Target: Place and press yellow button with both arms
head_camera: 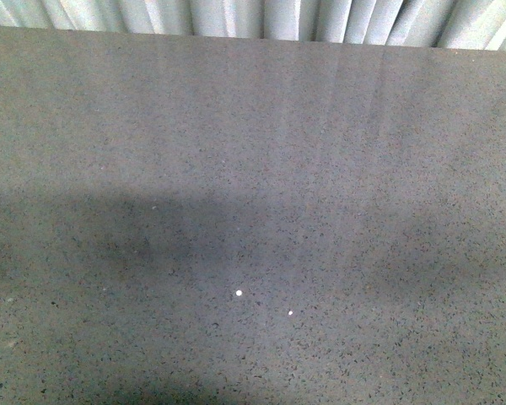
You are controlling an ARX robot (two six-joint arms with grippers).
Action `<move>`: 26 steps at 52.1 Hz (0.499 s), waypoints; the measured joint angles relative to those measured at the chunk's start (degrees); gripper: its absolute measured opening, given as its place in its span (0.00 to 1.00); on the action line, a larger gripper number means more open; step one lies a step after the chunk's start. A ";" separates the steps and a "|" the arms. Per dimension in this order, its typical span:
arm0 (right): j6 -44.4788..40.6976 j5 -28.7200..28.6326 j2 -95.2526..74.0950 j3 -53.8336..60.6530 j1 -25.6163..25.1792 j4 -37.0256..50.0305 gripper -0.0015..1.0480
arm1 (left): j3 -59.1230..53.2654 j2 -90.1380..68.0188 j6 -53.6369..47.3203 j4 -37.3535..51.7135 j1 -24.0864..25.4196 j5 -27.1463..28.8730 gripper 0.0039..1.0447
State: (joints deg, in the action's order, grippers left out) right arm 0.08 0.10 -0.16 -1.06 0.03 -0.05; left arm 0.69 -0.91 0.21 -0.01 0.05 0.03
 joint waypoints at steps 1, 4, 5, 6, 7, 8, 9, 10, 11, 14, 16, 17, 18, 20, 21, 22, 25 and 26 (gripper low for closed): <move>-0.02 0.00 0.00 0.00 0.00 0.00 0.91 | 0.00 0.00 0.00 0.00 0.00 -0.02 0.91; -0.02 0.00 0.00 0.00 0.00 0.00 0.91 | 0.00 0.00 0.00 0.00 0.00 -0.02 0.91; -0.02 0.00 0.00 0.00 0.00 0.00 0.91 | 0.00 0.00 0.00 0.00 0.00 0.00 0.91; -0.02 0.00 0.00 0.00 0.00 0.00 0.91 | 0.00 0.00 -0.02 0.00 0.00 0.00 0.91; 0.00 0.00 0.00 0.00 0.00 0.00 0.91 | 0.00 0.00 0.00 0.00 0.00 0.00 0.91; -0.02 0.00 0.00 0.00 0.00 0.00 0.91 | 0.00 0.00 0.00 0.00 0.00 0.00 0.91; 0.00 0.00 0.00 0.00 0.00 0.00 0.91 | 0.00 0.00 0.00 0.00 0.00 0.00 0.91; 0.00 0.00 0.00 0.00 0.00 0.00 0.91 | 0.00 0.00 0.00 0.00 0.00 -0.02 0.91; -0.02 0.00 0.00 0.00 0.00 0.00 0.91 | 0.00 0.00 0.00 0.00 0.00 -0.02 0.91; -0.02 0.00 0.00 0.00 0.00 0.00 0.91 | 0.00 0.00 0.00 0.00 0.00 0.00 0.91; -0.02 0.00 0.00 0.00 0.00 0.00 0.91 | 0.00 0.00 0.00 0.00 0.00 0.00 0.91; 0.00 0.00 0.00 0.00 0.00 0.00 0.91 | 0.00 0.00 0.00 0.00 0.00 -0.02 0.91; -0.02 0.00 0.00 0.00 0.00 0.00 0.91 | 0.00 0.00 0.00 0.00 0.00 0.00 0.91; -0.02 0.00 0.00 0.00 0.00 0.00 0.91 | 0.00 0.00 0.00 0.00 0.00 0.00 0.91; -0.02 0.00 0.00 0.00 0.00 0.00 0.91 | 0.00 0.00 0.00 0.00 0.00 -0.02 0.91; -0.02 0.00 0.00 0.00 0.00 0.00 0.91 | 0.00 0.00 0.00 0.00 0.00 0.00 0.91; -0.02 0.00 0.00 0.00 0.00 0.00 0.91 | 0.00 0.00 0.00 0.00 0.00 0.00 0.91; -0.02 0.00 0.00 0.00 0.00 0.00 0.91 | 0.00 0.00 0.00 0.00 0.00 0.00 0.91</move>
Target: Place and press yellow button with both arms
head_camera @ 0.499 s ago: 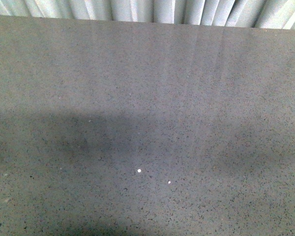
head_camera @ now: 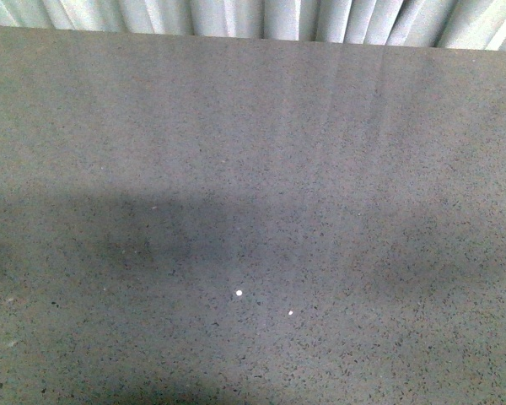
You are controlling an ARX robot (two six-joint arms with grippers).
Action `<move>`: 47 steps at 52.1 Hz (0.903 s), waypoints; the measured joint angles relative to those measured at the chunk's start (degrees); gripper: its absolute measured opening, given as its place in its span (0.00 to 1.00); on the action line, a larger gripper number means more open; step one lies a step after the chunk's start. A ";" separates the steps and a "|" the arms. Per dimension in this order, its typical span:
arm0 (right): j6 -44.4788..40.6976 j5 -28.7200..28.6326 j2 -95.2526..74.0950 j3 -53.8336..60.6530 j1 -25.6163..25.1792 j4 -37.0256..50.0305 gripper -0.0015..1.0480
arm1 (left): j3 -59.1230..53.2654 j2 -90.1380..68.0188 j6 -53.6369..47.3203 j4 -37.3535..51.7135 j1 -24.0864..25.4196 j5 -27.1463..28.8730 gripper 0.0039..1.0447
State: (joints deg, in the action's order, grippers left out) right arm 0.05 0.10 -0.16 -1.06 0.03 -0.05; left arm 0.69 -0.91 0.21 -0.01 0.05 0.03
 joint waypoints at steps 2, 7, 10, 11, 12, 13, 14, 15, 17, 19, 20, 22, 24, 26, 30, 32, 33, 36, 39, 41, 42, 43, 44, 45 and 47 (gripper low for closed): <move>0.02 0.00 0.00 0.00 0.00 0.00 0.91 | 0.00 0.00 0.00 0.00 0.00 0.00 0.91; 0.00 0.00 0.00 0.00 0.00 0.00 0.91 | 0.81 -1.09 1.36 -2.64 -0.42 1.51 0.91; 0.02 0.04 0.00 0.00 0.00 0.00 0.91 | 4.74 -6.38 7.02 -12.20 -1.44 4.70 0.91; 0.00 0.02 0.00 0.00 0.00 0.00 0.91 | 5.31 -7.45 7.87 -13.27 -1.44 4.96 0.91; 0.02 0.00 0.00 0.00 0.00 0.00 0.91 | 6.12 -9.46 9.33 -14.58 -1.46 4.96 0.91; 0.00 -0.07 0.00 0.00 0.00 0.00 0.91 | 6.47 -11.13 10.14 -14.82 -1.46 4.94 0.91; 0.02 -0.04 0.00 0.00 0.00 0.00 0.91 | 6.58 -12.68 11.17 -14.56 -1.46 4.66 0.91; 0.00 -0.04 0.00 0.00 0.00 0.00 0.91 | 6.58 -13.42 11.47 -14.25 -1.44 4.44 0.91; 0.00 -0.02 0.00 0.00 0.00 0.00 0.91 | 6.60 -16.11 12.02 -12.13 -0.87 2.73 0.91; 0.00 -0.02 0.00 0.00 0.00 0.00 0.91 | 6.60 -19.15 11.89 -8.81 0.46 0.92 0.91; 0.00 -0.02 0.00 0.00 0.00 0.00 0.91 | 6.60 -19.98 11.82 -7.87 0.92 0.44 0.91; 0.02 -0.04 0.00 0.00 0.00 0.00 0.91 | 6.62 -24.44 11.28 -2.60 3.82 -1.51 0.91; 0.02 -0.02 0.00 0.00 0.00 0.00 0.91 | 6.62 -29.46 10.56 3.17 7.10 -3.21 0.91; 0.00 -0.02 0.00 0.00 0.00 0.00 0.91 | 6.60 -34.97 9.73 9.20 10.10 -4.94 0.91; 0.00 0.00 0.00 0.00 0.00 0.00 0.91 | 6.43 -43.47 8.26 18.78 13.49 -6.64 0.91; 0.00 -0.02 0.00 0.00 0.00 0.00 0.91 | 6.21 -48.72 7.41 24.63 15.19 -7.61 0.91; 0.00 -0.02 0.00 0.00 0.00 0.00 0.91 | 6.12 -50.07 7.06 26.05 15.61 -7.91 0.91; 0.00 -0.02 0.00 0.00 0.00 0.00 0.91 | 5.92 -59.30 5.49 35.71 18.34 -8.96 0.91; 0.02 -0.02 0.00 0.00 0.00 0.00 0.91 | 5.92 -67.80 4.28 43.23 20.81 -9.57 0.91; 0.00 -0.02 0.00 0.00 0.00 0.00 0.91 | 5.92 -72.85 3.48 46.71 22.25 -10.21 0.91; 0.00 0.00 0.00 0.00 0.00 0.00 0.91 | 5.95 -74.58 3.10 47.91 22.71 -10.51 0.91; 0.00 -0.02 0.00 0.00 0.00 0.00 0.91 | 5.95 -76.70 2.73 49.35 23.15 -10.60 0.91; 0.02 0.00 0.00 0.00 0.00 0.00 0.91 | 5.95 -78.03 2.47 50.16 23.37 -10.84 0.91; 0.02 -0.02 0.00 0.00 0.00 0.00 0.91 | 5.95 -79.17 2.25 50.82 23.50 -11.02 0.91; 0.02 -0.02 0.00 0.00 0.00 0.00 0.91 | 5.99 -81.77 1.90 52.50 23.65 -11.23 0.91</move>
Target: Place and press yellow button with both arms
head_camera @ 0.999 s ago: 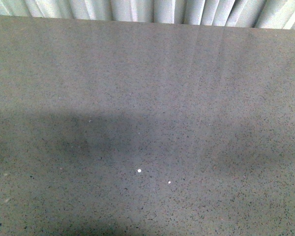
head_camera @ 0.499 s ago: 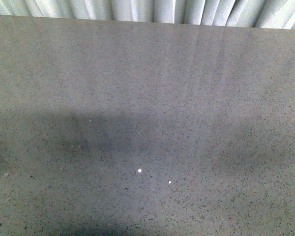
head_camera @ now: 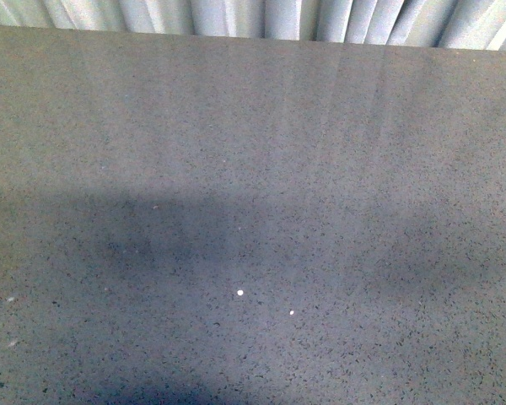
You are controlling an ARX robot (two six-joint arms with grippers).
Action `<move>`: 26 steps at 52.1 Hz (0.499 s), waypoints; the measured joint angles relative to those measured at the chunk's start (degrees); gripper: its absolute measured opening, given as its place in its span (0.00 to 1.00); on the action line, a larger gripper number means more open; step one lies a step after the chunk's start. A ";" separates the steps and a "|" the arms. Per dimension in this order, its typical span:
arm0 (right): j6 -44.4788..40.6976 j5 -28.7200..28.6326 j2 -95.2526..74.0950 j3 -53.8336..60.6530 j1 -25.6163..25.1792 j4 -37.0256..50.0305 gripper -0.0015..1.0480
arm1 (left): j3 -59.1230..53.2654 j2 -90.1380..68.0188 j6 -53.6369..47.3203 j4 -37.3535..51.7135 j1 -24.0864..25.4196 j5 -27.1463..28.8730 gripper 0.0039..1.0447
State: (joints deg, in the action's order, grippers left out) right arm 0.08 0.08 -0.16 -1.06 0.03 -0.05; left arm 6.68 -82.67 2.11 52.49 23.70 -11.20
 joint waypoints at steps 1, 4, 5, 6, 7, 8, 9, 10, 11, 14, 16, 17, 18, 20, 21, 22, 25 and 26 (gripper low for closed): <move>-0.02 0.00 0.00 0.00 0.00 0.00 0.91 | 0.04 -0.52 -0.07 0.35 0.02 -0.02 0.91; -0.02 0.00 0.00 0.00 0.00 0.00 0.91 | 0.35 -2.99 -0.22 1.99 0.04 -0.20 0.91; 0.00 0.00 0.00 0.00 0.00 0.00 0.91 | 0.46 -3.45 -0.28 2.29 0.04 -0.22 0.91; -0.02 0.00 0.00 0.00 0.00 0.00 0.91 | 0.66 -4.37 -0.37 2.84 0.04 -0.20 0.91; 0.00 0.00 0.00 0.00 0.00 0.00 0.91 | 0.76 -4.79 -0.37 3.08 0.04 -0.20 0.91; -0.02 0.00 0.00 0.00 0.00 0.00 0.91 | 0.98 -5.64 -0.39 3.63 0.04 -0.20 0.91; -0.02 0.00 0.00 0.00 0.00 0.00 0.91 | 1.09 -6.03 -0.39 3.87 0.04 -0.20 0.91; -0.02 0.00 0.00 0.00 0.00 0.00 0.91 | 1.33 -6.80 -0.42 4.33 0.04 -0.20 0.91; -0.02 0.00 0.00 0.00 0.00 0.00 0.91 | 1.44 -7.17 -0.44 4.55 0.04 -0.17 0.91; 0.00 0.00 0.00 0.00 0.00 0.00 0.91 | 2.08 -8.96 -0.57 5.62 0.04 -0.15 0.91; -0.02 0.00 0.00 0.00 0.00 0.00 0.91 | 2.45 -10.03 -0.59 6.23 0.04 0.07 0.91; 0.00 0.00 0.00 0.00 0.00 0.00 0.91 | 2.73 -10.75 -0.63 6.67 0.04 0.17 0.91; -0.02 0.00 0.00 0.00 0.00 0.00 0.91 | 2.86 -11.13 -0.63 6.86 0.04 0.26 0.91; -0.02 0.00 0.00 0.00 0.00 0.00 0.91 | 3.26 -12.17 -0.63 7.39 0.04 0.33 0.91; -0.02 0.00 0.00 0.00 0.00 0.00 0.91 | 3.52 -12.83 -0.66 7.67 0.04 0.46 0.91; 0.00 0.00 0.00 0.00 0.00 0.00 0.91 | 3.65 -13.18 -0.66 7.82 0.07 0.50 0.91; -0.02 0.00 0.00 0.00 0.00 0.00 0.91 | 4.31 -14.69 -0.68 8.39 0.07 0.68 0.91; -0.02 0.00 0.00 0.00 0.00 0.00 0.91 | 4.57 -15.19 -0.74 8.55 0.07 0.70 0.91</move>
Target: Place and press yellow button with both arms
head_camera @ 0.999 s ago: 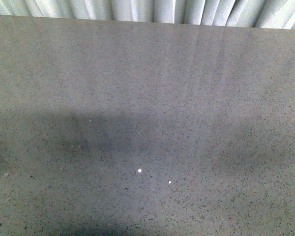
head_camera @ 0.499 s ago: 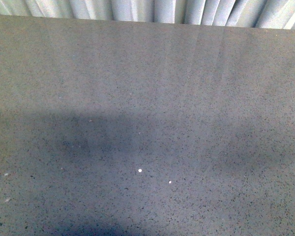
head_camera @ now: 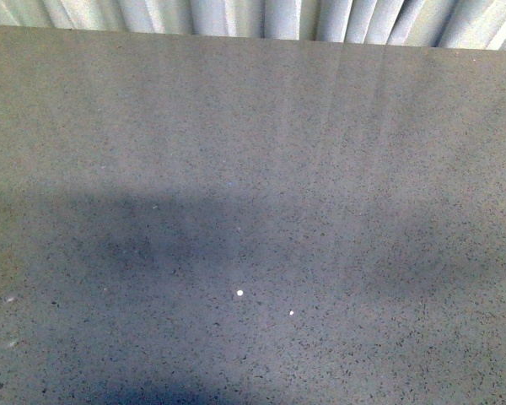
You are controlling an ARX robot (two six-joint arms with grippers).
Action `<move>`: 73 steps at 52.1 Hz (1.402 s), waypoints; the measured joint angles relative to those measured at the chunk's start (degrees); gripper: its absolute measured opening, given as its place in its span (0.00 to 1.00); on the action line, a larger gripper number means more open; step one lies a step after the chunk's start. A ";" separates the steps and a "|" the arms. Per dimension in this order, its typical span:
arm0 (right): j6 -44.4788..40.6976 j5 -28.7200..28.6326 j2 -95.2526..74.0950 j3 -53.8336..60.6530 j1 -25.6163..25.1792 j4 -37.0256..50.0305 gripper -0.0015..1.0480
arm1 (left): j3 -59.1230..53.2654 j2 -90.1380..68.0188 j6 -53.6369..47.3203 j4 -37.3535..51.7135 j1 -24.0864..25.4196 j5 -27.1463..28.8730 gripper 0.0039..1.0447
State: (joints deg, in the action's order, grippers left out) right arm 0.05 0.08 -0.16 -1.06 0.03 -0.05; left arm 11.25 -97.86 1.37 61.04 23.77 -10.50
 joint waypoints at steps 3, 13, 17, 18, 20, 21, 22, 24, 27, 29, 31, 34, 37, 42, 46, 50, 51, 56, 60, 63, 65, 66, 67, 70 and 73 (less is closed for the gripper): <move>0.00 0.00 0.00 0.00 0.00 0.00 0.91 | 0.76 -1.42 -0.13 0.66 0.00 0.35 0.91; 0.00 0.00 0.00 0.00 0.00 0.00 0.91 | 2.89 -5.64 -0.28 2.08 0.98 1.46 0.91; 0.00 -0.02 0.00 0.00 0.00 0.00 0.91 | 3.17 -6.34 -0.24 2.16 1.79 1.53 0.91; 0.00 -0.02 0.00 0.00 0.00 0.00 0.91 | 3.19 -6.36 -0.22 2.21 1.95 1.51 0.91; 0.00 0.00 0.00 0.00 0.00 0.00 0.91 | 3.26 -6.34 -0.20 2.32 2.25 1.49 0.91; 0.02 0.00 0.00 0.00 0.00 0.00 0.91 | 3.30 -6.36 -0.20 2.36 2.34 1.51 0.91; 0.02 0.00 0.00 0.00 0.00 0.00 0.91 | 3.30 -6.36 -0.20 2.36 2.38 1.49 0.91; 0.00 0.00 0.00 0.00 0.00 0.00 0.91 | 3.32 -6.36 -0.22 2.36 2.49 1.46 0.91; 0.02 0.00 0.00 0.00 0.00 0.00 0.91 | 3.32 -6.40 -0.22 2.43 2.54 1.49 0.91; 0.00 0.00 0.00 0.00 0.00 0.00 0.91 | 3.37 -6.58 -0.24 2.58 2.58 1.46 0.91; 0.00 0.00 0.00 0.00 0.00 0.00 0.91 | 3.48 -6.88 -0.24 2.84 2.60 1.49 0.91; 0.00 0.00 0.00 0.00 0.00 0.00 0.91 | 3.69 -7.56 -0.26 3.26 2.60 1.51 0.91; 0.02 0.00 0.00 0.00 0.00 0.00 0.91 | 4.00 -8.61 -0.31 3.78 2.60 1.62 0.91; 0.02 0.00 0.00 0.00 0.00 0.00 0.91 | 4.26 -10.05 -0.44 4.55 2.58 1.95 0.91; 0.00 -0.02 0.00 0.00 0.00 0.00 0.91 | 4.42 -10.91 -0.55 5.03 2.51 2.16 0.91; 0.00 0.00 0.00 0.00 0.00 0.00 0.91 | 4.61 -11.67 -0.79 5.49 2.36 2.67 0.91; 0.00 0.00 0.00 0.00 0.00 0.00 0.91 | 4.66 -11.80 -0.83 5.51 2.32 2.82 0.91; 0.00 0.00 0.00 0.00 0.00 0.00 0.91 | 4.72 -12.02 -1.18 5.73 2.10 2.99 0.90; 0.02 0.00 0.00 0.00 0.00 0.00 0.91 | 4.72 -12.02 -1.38 5.84 1.99 2.99 0.81; 0.00 0.00 0.00 0.00 0.00 0.00 0.91 | 4.72 -12.02 -1.53 5.97 1.92 2.97 0.73; 0.00 0.00 0.00 0.00 0.00 0.00 0.91 | 4.74 -12.02 -1.62 6.12 1.92 2.97 0.66; 0.02 0.00 0.00 0.00 0.00 0.00 0.91 | 4.74 -12.02 -1.62 6.14 1.92 2.95 0.64; 0.00 0.00 0.00 0.00 0.00 0.00 0.91 | 4.79 -12.02 -1.62 6.16 1.90 2.95 0.61; 0.02 0.00 0.00 0.00 0.00 0.00 0.91 | 4.83 -12.04 -1.64 6.27 1.90 2.89 0.54; 0.02 0.00 0.00 0.00 0.00 0.00 0.91 | 4.87 -12.09 -1.64 6.47 1.90 2.80 0.47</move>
State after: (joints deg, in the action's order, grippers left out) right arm 0.08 0.08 -0.16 -1.06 0.03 -0.05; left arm 16.12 -109.95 -0.27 67.51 25.67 -7.70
